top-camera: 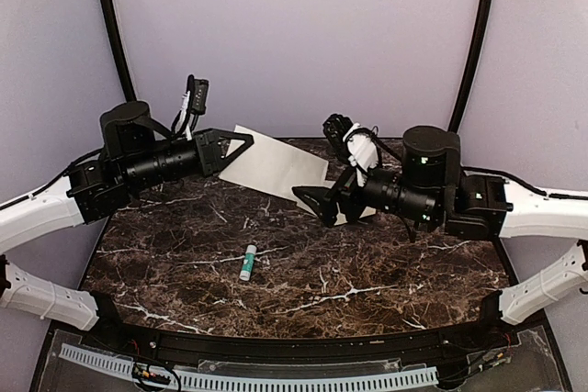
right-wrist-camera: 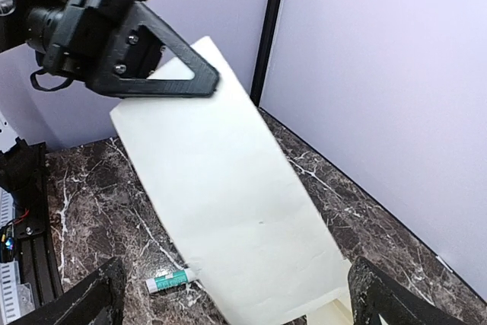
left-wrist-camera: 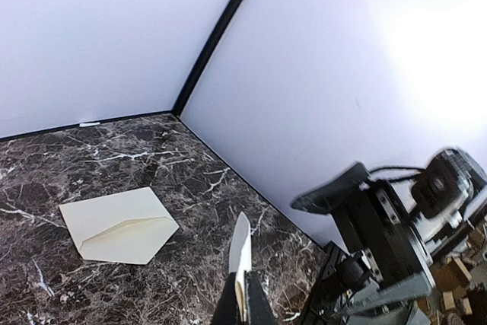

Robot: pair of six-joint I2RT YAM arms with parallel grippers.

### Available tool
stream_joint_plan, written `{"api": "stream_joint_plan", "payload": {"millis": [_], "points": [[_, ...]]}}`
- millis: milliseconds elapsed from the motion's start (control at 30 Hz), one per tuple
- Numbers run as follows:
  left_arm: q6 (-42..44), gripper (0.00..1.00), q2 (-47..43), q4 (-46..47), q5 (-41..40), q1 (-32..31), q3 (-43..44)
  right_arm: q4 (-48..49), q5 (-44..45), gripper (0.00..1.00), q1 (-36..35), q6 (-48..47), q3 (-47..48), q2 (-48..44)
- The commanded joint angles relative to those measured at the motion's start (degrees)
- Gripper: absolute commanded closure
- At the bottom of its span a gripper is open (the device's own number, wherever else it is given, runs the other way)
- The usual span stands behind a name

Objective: Place the letter into the envelope and seal it

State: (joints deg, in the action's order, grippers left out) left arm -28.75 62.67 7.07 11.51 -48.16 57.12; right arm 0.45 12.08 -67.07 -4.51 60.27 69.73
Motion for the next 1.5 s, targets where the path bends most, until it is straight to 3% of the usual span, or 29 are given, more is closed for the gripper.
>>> {"api": "stream_joint_plan", "payload": {"millis": [0, 267, 600, 733, 900, 1033, 1467], "points": [[-11.0, 1.0, 1.5, 0.4, -10.5, -0.2, 2.6, 13.4, 13.4, 0.02, -5.7, -8.3, -3.9, -0.5], [-22.2, 1.0, 2.1, -1.6, -16.1, -0.2, 2.7, 39.6, 33.9, 0.01, -15.0, -31.3, -7.0, 13.1], [-29.6, 1.0, -0.1, -3.6, -18.8, -0.2, 0.4, 70.0, 44.9, 0.05, -16.4, -57.7, 0.7, 33.5], [-31.7, 1.0, -0.6, -4.7, -19.2, -0.2, 0.0, 80.7, 46.6, 0.14, -16.5, -67.0, 4.0, 39.6], [-32.6, 1.0, -0.6, -5.7, -19.2, -0.2, 0.1, 86.5, 47.7, 0.26, -16.4, -74.4, 7.7, 44.6], [-32.8, 1.0, -1.0, -6.0, -18.8, -0.2, -0.1, 90.1, 48.7, 0.31, -15.9, -79.6, 9.9, 46.8], [-33.0, 1.0, -1.1, -5.6, -17.9, -0.2, -0.3, 83.5, 49.3, 0.39, -13.1, -78.6, 13.4, 48.8]]}}
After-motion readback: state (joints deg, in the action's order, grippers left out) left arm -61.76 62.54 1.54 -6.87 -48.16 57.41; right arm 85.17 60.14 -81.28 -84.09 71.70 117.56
